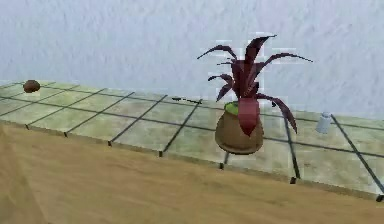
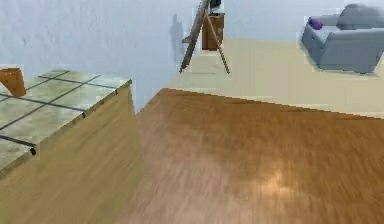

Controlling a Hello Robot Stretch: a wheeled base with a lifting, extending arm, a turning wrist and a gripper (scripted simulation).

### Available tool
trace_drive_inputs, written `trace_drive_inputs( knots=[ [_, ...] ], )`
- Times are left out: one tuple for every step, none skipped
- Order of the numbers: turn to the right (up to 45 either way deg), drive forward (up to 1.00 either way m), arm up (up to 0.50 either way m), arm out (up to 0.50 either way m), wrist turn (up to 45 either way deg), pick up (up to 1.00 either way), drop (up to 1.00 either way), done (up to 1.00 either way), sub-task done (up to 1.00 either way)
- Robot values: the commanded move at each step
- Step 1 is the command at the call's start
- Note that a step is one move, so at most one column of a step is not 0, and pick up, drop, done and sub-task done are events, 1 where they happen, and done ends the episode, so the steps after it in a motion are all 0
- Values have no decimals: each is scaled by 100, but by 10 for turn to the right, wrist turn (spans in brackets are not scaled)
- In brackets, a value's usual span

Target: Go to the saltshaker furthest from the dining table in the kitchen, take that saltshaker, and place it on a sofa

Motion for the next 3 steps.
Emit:
trace_drive_inputs(
  knots=[
    [-450,0,0,0,0,0,0,0,0],
    [-90,0,0,0,0,0,0,0,0],
    [450,0,0,0,0,0,0,0,0]
  ],
)
